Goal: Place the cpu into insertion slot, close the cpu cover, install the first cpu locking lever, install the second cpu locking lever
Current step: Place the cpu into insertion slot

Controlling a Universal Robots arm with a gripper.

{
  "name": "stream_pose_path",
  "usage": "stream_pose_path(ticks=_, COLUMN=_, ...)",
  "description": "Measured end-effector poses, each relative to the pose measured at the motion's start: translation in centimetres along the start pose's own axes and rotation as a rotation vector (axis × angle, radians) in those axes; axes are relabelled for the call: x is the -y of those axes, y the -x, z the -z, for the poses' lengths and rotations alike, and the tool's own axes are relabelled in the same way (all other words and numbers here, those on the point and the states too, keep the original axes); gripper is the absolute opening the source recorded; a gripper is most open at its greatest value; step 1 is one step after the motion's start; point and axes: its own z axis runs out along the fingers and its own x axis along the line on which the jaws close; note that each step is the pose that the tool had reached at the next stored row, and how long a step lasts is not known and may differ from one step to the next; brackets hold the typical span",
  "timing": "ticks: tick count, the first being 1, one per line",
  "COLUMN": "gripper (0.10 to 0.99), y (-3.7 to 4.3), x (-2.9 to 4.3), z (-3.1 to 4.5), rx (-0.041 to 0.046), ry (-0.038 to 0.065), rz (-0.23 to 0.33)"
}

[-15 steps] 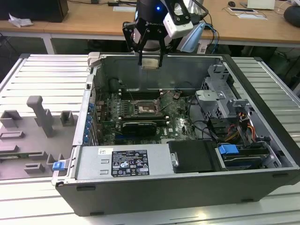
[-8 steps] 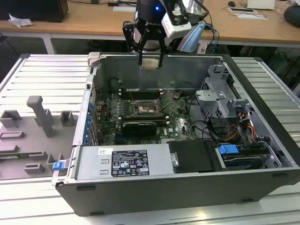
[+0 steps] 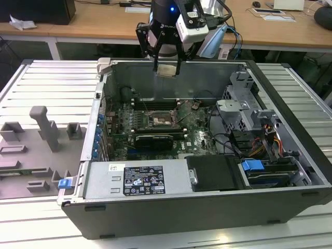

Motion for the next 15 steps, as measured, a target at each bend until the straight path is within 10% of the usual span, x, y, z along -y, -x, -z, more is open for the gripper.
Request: stream_pose_path(ticks=15, gripper=0.541, y=-0.01, x=0.00, z=-0.01, rx=0.0088, ry=0.002, rz=-0.098)
